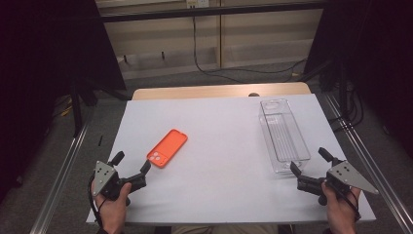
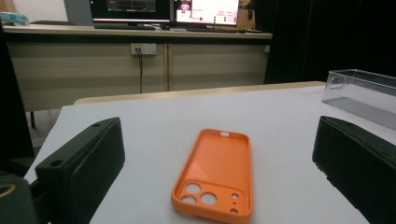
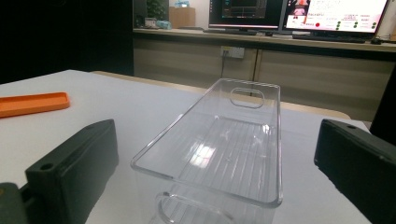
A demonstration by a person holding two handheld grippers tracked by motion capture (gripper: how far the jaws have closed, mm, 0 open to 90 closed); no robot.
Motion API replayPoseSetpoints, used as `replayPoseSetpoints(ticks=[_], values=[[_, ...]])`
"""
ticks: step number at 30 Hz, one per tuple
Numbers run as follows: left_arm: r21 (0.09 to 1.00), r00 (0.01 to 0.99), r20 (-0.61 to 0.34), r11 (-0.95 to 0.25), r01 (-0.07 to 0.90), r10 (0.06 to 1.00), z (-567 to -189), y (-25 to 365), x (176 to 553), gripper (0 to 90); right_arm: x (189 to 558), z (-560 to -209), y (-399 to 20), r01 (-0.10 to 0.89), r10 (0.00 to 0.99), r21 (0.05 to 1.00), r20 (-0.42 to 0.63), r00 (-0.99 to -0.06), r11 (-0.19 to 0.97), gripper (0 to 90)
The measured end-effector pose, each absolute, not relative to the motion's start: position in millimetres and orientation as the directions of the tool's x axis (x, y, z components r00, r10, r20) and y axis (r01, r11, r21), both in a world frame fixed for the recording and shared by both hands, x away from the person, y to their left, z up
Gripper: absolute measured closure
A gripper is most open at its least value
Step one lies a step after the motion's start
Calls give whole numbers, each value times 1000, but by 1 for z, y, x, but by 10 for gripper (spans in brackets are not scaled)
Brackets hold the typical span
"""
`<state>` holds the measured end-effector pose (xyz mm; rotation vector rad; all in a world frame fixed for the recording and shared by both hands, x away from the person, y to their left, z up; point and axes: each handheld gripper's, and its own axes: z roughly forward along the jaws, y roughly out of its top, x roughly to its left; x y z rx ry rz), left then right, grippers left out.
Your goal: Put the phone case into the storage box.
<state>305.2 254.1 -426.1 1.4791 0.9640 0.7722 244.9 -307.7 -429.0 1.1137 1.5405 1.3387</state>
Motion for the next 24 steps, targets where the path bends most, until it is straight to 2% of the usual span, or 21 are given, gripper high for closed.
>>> replayPoseSetpoints(ticks=[15, 24], values=[[979, 487, -54, -50, 198, 872, -427, 251, 309, 18, 244, -430, -309, 113, 950, 992, -10, -313, 48, 0], [972, 547, -73, -64, 228, 834, -425, 249, 314, 34, 245, -430, -308, 117, 948, 992, -11, -319, 51, 0]])
